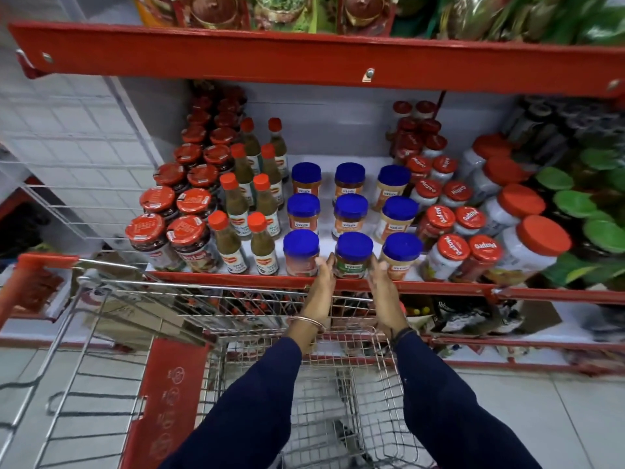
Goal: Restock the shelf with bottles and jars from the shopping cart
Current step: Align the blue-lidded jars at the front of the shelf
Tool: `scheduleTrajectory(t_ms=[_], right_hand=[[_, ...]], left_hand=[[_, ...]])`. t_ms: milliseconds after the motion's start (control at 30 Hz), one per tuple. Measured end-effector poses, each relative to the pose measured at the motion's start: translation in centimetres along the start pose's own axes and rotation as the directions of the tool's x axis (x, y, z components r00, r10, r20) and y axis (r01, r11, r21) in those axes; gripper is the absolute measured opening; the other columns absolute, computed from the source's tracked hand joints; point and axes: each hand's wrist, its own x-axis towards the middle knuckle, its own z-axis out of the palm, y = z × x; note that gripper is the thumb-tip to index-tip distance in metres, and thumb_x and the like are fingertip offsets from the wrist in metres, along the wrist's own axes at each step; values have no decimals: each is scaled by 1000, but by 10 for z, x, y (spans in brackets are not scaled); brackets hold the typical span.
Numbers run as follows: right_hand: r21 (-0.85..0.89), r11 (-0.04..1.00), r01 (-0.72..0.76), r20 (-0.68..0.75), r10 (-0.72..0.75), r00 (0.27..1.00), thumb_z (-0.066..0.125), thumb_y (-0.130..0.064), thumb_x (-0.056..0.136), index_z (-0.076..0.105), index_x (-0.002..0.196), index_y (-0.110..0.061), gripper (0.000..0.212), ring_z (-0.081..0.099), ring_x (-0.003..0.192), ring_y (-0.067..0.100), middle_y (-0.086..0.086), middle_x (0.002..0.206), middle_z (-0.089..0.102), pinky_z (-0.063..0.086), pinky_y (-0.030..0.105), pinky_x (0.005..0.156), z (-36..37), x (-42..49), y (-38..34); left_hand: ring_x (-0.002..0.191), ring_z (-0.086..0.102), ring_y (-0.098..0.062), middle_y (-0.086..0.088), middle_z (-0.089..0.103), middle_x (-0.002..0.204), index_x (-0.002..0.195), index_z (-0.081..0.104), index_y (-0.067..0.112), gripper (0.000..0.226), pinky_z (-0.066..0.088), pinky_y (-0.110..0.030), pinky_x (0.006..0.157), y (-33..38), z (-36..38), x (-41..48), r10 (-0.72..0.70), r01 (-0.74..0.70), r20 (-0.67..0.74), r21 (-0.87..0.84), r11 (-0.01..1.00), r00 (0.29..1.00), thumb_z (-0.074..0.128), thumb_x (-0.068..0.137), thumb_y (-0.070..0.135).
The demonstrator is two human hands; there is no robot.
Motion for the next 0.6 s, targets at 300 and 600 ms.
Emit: scheduleTrajectory(t_ms=[300, 600], right_hand=[[-89, 995, -48, 24, 51, 998, 20, -82, 73, 30, 143, -34, 86, 33, 140, 18, 0, 153, 34, 23, 36, 114, -6, 0, -7], [21, 983, 185, -384, -162, 909, 29, -71, 83, 53, 115, -37, 53, 52, 121, 20, 5, 130, 55, 44, 41, 101, -44, -30, 21]], left_hand=[[138, 28, -15, 7, 34, 146, 136, 29, 39, 94, 19, -40, 117, -7, 3, 2, 12, -1, -130, 85, 996, 991, 12, 59, 92], [132, 32, -1, 12, 34, 143, 135, 34, 33, 53, 28, -27, 110, -20, 76, -22, 184, -164, -137, 144, 976, 973, 18, 89, 54]])
